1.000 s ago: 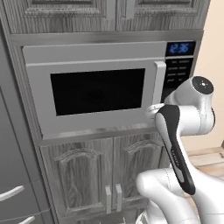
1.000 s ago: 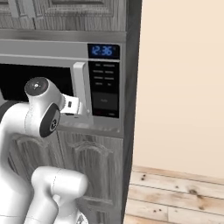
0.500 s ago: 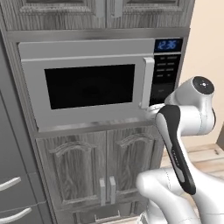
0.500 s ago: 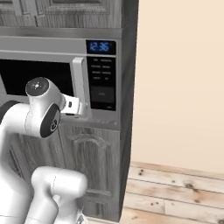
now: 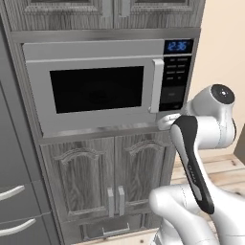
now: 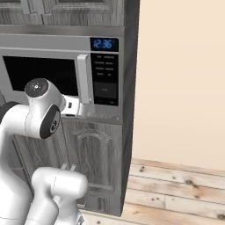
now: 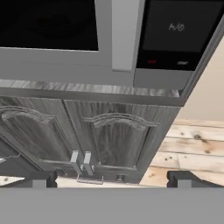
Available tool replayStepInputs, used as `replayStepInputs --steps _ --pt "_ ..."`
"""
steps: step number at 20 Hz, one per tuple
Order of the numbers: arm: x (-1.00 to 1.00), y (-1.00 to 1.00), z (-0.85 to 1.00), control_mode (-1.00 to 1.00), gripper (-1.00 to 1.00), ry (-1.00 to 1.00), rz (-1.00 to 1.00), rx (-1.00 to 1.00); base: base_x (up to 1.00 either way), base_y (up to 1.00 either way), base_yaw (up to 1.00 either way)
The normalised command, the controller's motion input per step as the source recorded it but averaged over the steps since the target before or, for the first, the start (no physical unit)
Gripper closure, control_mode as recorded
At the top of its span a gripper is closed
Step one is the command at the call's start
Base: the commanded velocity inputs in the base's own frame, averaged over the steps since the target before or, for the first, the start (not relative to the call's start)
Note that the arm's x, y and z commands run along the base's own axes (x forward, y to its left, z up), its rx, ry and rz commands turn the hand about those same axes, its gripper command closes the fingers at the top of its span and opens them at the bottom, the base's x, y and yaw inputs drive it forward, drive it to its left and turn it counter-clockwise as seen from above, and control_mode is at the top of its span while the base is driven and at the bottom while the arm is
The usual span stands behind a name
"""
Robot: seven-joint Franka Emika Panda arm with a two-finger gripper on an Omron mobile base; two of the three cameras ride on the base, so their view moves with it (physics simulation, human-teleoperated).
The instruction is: The microwave is finished heating the chicken drumstick and avocado. Take the bowl containing the food and place it on the dining counter.
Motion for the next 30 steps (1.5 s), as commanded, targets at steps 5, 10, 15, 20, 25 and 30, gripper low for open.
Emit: replayStepInputs --steps 5,10,15,20,25,30 --pt "0.01 0.04 0.0 -1.0 -1.0 -0.07 -0.01 0.0 0.0 0.0 0.0" --pt "0.29 0.11 0.11 -1.0 -1.0 -0.28 -0.05 0.03 0.0 0.0 0.0" --pt "0.34 -0.13 0.38 -1.0 -1.0 -0.22 -0.01 0.13 0.0 0.0 0.0" --pt "0.27 -0.14 0.48 -1.0 -1.0 -0.17 -0.02 0.13 0.0 0.0 0.0" --pt "0.08 0.02 0.0 -1.0 -1.0 0.0 -0.01 0.0 0.0 0.0 0.0" --pt "0.41 0.23 0.0 -1.0 -1.0 0.0 -0.03 0.0 0.0 0.0 0.0"
